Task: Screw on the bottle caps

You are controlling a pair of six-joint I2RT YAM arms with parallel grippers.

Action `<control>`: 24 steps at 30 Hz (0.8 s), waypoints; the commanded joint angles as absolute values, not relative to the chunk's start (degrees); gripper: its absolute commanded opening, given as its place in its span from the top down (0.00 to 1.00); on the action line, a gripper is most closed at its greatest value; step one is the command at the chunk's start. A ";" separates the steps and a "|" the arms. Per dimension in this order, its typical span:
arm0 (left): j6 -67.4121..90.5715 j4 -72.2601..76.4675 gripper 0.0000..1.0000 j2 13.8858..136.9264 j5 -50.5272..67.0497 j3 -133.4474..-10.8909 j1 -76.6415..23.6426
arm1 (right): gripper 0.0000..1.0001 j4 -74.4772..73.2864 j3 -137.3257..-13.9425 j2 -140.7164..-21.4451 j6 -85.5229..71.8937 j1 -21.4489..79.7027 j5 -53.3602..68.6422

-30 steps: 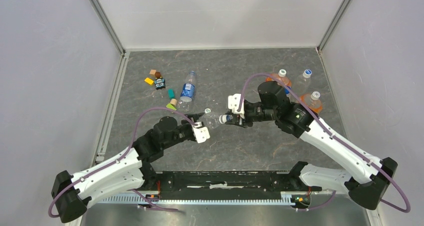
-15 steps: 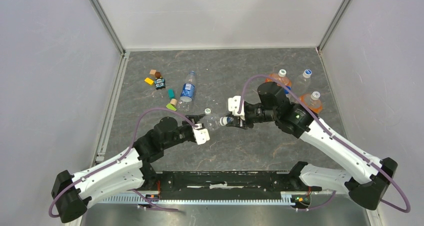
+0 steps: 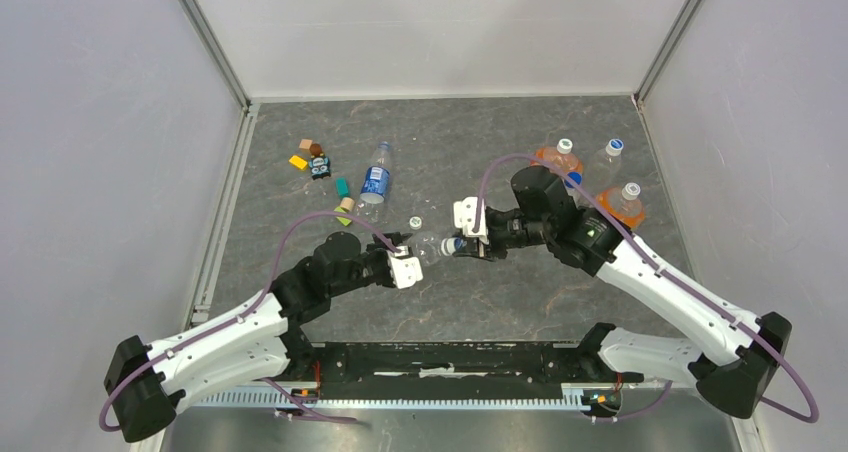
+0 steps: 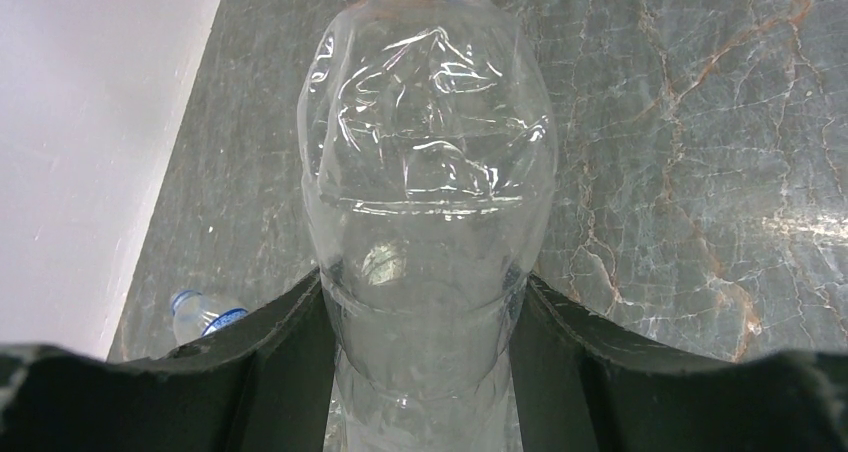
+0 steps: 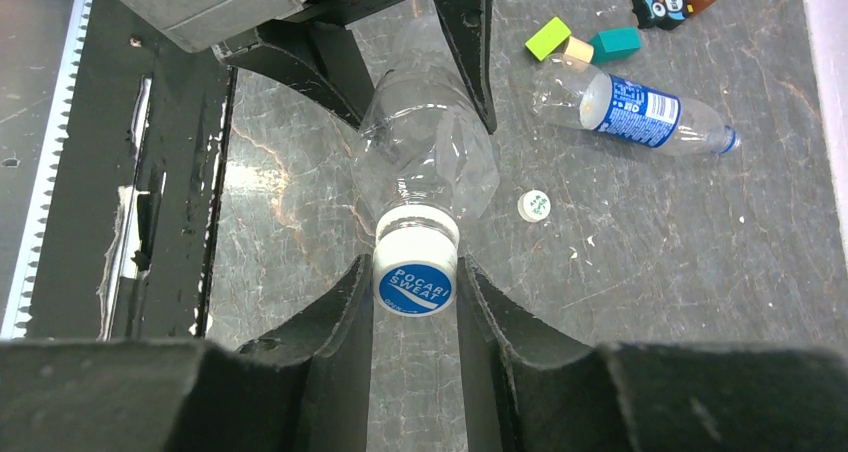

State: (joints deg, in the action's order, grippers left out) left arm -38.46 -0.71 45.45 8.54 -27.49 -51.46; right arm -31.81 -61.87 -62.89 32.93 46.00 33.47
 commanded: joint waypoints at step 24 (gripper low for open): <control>-36.90 20.98 0.96 45.54 9.12 -23.57 -51.77 | 1.00 -18.71 -57.75 -64.87 7.44 46.59 27.68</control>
